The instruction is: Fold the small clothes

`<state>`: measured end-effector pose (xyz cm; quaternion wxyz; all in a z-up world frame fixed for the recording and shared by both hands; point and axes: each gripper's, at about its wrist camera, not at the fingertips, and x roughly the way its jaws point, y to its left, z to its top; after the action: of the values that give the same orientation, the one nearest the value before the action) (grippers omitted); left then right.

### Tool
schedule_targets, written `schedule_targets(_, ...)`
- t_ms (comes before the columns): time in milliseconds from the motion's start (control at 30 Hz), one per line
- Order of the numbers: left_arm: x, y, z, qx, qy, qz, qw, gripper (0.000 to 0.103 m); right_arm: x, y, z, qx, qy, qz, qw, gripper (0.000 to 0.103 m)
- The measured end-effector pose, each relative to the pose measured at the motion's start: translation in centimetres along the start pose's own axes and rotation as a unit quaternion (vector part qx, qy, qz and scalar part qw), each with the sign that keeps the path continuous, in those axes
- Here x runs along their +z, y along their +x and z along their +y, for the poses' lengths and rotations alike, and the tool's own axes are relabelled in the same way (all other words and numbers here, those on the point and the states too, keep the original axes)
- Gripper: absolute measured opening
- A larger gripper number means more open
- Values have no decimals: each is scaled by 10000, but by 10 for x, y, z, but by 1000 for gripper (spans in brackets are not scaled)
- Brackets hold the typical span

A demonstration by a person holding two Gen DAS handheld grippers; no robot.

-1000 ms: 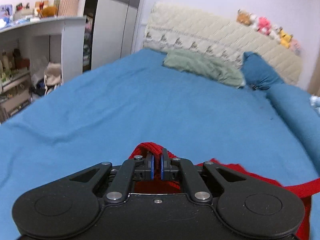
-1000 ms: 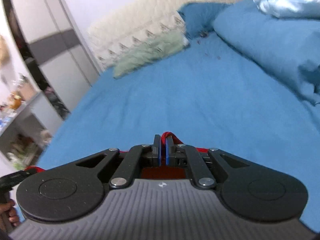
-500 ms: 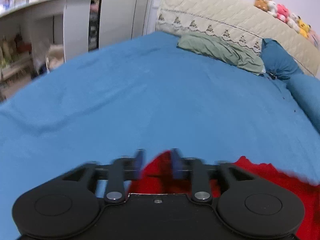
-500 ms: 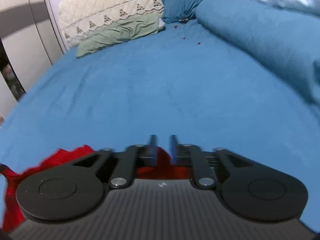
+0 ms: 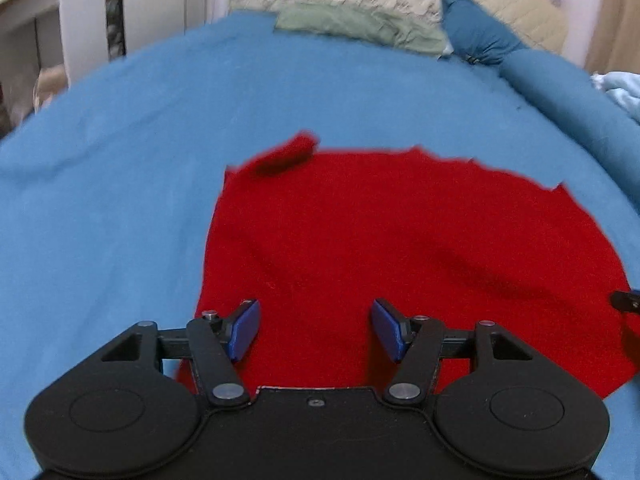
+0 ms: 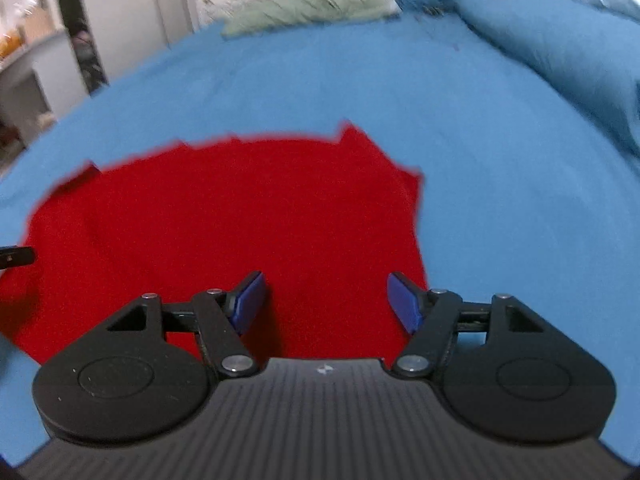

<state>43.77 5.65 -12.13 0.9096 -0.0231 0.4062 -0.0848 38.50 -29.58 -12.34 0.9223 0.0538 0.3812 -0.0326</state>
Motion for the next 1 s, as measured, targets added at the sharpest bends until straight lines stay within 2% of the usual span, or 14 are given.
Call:
schedule_targets(33,1,-1,1,0,-5,-55,10000,66,-5,3,-6,-140,75,16,9999,83)
schedule_targets(133,18,-10,-2,-154,88,-275,9995,67,-10,-2,-18,-184,392,-29,9991,84)
schedule_targets(200,35,-12,-6,-193,261,-525,9981,68,-7,-13,-20,-99,458,-239,9986,84)
schedule_targets(300,65,1,-5,-355,258,-686,9967,70,-2,-23,-17,-9,404,-500,9979,84)
schedule_targets(400,84,32,2,-547,146,-460,9973,70,6,-21,-16,61,350,-581,9977,84)
schedule_targets(500,85,56,14,-835,-107,-70,9964,70,10,-17,-14,93,307,-578,9978,84)
schedule_targets(567,83,65,20,-672,-155,3,9976,70,10,-13,-16,113,305,-561,9979,84)
schedule_targets(733,86,63,29,-457,-445,-257,9976,71,5,-10,-26,35,348,-538,9979,84)
schedule_targets(767,88,60,28,-307,-412,-322,9982,71,4,-10,-28,12,358,-538,9979,84)
schedule_targets(933,89,35,9,193,281,-573,9978,71,-2,-19,-36,-71,470,-530,9975,84)
schedule_targets(1000,86,13,-3,126,494,-670,9964,73,-3,-27,-38,-83,458,-541,9974,84)
